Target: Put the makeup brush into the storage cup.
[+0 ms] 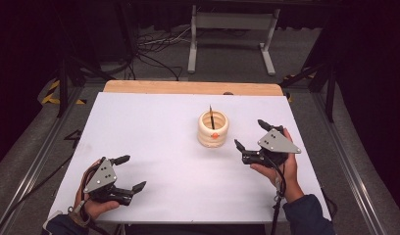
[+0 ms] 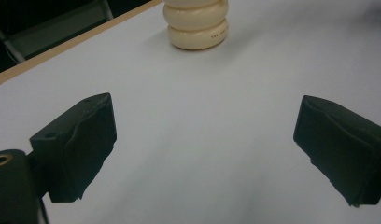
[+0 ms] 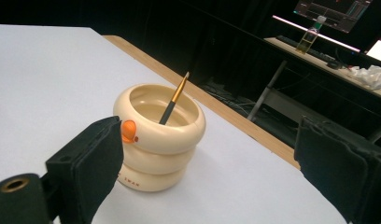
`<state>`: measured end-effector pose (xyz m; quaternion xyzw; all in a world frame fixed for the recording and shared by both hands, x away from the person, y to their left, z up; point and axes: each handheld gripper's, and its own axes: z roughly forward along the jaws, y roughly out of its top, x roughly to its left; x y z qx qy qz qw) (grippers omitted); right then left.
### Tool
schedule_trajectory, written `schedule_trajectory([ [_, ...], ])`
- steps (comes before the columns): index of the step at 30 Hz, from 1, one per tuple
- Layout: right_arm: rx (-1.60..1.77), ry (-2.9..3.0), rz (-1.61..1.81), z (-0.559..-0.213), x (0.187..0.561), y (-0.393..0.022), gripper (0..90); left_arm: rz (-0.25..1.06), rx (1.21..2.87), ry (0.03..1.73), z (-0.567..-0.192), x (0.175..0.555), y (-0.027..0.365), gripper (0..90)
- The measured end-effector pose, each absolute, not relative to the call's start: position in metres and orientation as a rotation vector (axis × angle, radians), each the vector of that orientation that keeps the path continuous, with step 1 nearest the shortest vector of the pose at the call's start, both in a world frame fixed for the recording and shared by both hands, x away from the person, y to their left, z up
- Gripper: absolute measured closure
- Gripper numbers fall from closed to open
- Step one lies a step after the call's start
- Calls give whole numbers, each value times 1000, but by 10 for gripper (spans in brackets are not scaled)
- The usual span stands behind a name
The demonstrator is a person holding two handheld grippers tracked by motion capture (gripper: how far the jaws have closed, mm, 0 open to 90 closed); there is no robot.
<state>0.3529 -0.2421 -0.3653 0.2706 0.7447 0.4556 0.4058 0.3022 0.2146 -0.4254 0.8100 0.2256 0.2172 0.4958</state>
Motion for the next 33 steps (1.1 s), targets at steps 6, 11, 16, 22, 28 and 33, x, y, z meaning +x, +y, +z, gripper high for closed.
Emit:
schedule_trajectory([
  [6, 690, 1864, 1161, -366, 347, -251, 92, 522, 1962, 547, -425, 302, 214, 68],
  [11, 695, 1857, 1156, -368, 344, -258, 93, 521, 1965, 546, -426, 303, 214, 69],
  [16, 699, 1859, 1153, -371, 341, -262, 92, 522, 1963, 548, -425, 302, 215, 69],
  [22, 698, 1859, 1147, -376, 336, -266, 93, 520, 1963, 551, -425, 302, 215, 69],
  [28, 686, 1870, 1130, -382, 333, -267, 93, 519, 1967, 553, -425, 302, 215, 70],
  [33, 673, 1876, 1118, -387, 328, -268, 93, 518, 1966, 555, -425, 302, 216, 70],
])
